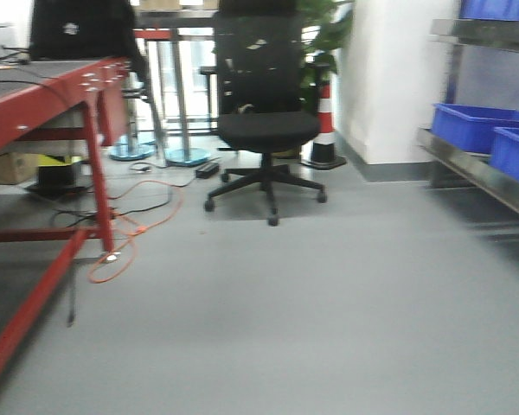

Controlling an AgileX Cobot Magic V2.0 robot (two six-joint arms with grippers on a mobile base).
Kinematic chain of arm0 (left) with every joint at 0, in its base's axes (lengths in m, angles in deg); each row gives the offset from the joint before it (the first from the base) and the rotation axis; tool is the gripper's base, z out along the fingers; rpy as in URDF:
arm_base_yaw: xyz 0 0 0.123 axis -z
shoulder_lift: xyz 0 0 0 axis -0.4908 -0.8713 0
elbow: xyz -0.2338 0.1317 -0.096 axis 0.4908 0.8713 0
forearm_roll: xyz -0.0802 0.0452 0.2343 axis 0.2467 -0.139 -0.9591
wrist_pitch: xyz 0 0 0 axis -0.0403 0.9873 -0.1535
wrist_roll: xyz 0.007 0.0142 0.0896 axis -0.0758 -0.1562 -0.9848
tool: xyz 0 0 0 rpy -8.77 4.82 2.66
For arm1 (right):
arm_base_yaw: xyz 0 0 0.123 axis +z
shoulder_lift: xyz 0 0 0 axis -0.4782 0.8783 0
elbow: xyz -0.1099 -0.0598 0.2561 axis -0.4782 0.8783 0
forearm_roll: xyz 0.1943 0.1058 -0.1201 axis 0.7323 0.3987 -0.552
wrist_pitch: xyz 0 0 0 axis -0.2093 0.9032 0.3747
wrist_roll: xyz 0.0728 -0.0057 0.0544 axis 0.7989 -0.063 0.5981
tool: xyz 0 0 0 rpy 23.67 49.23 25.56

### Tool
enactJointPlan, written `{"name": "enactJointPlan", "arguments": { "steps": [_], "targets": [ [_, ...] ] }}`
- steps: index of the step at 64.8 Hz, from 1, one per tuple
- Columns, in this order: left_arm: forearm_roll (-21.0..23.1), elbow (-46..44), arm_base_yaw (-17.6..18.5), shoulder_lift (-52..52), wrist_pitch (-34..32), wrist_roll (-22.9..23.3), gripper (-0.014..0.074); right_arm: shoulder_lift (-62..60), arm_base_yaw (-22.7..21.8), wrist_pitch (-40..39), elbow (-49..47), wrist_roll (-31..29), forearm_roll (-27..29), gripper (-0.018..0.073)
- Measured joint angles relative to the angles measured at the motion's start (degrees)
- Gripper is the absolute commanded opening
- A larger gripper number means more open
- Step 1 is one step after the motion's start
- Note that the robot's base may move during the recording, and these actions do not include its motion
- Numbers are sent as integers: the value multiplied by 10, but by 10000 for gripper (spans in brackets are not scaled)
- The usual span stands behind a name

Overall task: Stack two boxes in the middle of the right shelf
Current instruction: 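Turn and drive toward the steel shelf with blue bins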

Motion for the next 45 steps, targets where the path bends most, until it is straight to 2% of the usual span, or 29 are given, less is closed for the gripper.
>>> {"name": "enactJointPlan", "arguments": {
  "steps": [45],
  "targets": [
    [0,0,0,0,0,0,-111,1,0,-1,0,0,1,-154]
  ]
}}
